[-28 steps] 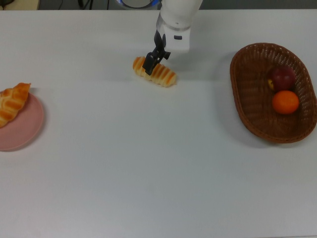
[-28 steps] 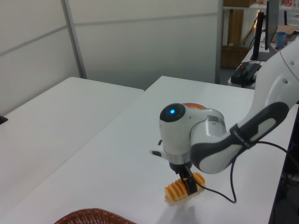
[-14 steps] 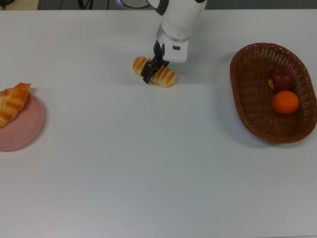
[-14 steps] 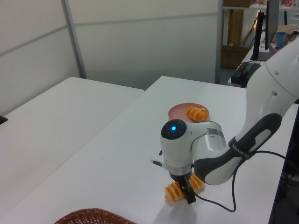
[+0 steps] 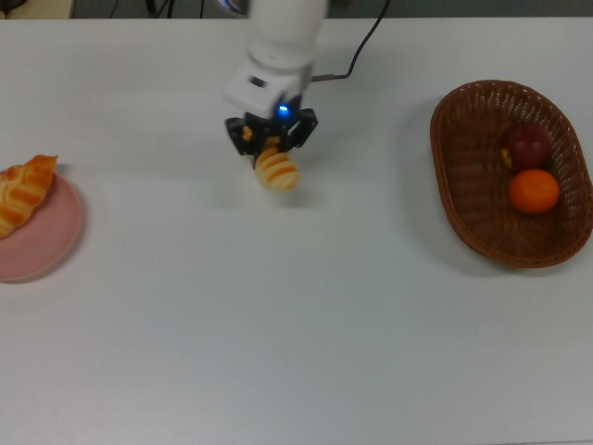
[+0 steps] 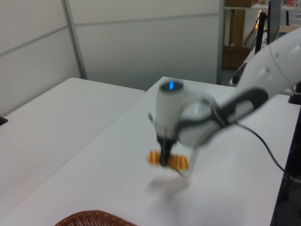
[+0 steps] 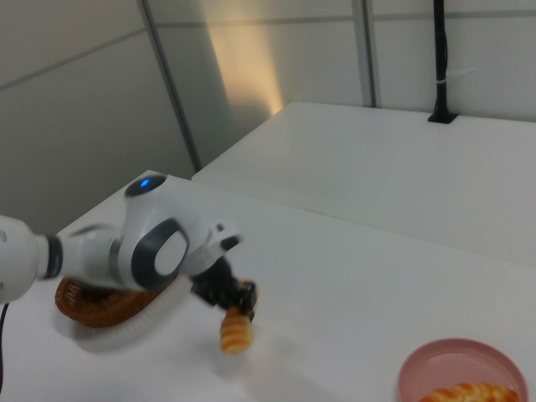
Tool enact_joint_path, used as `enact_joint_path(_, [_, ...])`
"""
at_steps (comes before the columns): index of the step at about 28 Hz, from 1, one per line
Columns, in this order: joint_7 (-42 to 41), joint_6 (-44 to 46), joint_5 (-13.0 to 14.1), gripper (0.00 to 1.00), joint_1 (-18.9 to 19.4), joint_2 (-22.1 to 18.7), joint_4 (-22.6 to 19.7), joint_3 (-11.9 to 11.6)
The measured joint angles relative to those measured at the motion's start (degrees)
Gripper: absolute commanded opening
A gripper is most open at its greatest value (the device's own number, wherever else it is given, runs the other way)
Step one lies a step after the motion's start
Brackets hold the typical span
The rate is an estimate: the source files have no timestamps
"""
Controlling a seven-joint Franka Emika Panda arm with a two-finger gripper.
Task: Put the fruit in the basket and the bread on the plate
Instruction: 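Carry the striped roll onto the pink plate beside the braided bread and release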
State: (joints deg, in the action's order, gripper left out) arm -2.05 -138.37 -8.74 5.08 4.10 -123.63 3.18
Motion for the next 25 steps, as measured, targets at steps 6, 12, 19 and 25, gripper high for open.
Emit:
enact_joint_path(6, [0.35, 10.89, 12.27, 0.0, -9.34, -0.47, 14.42, -0.51])
enact_joint_path(12, [6.4, 14.45, 15.56, 0.0, -16.62, 0.03, 21.25, -0.74])
enact_joint_path(19, [13.34, 14.32, 15.3, 0.0, -20.02, 5.33, 23.13, -1.09])
enact_joint_path(25, [18.77, 13.98, 13.77, 0.0, -22.12, 15.16, 29.48, -3.43])
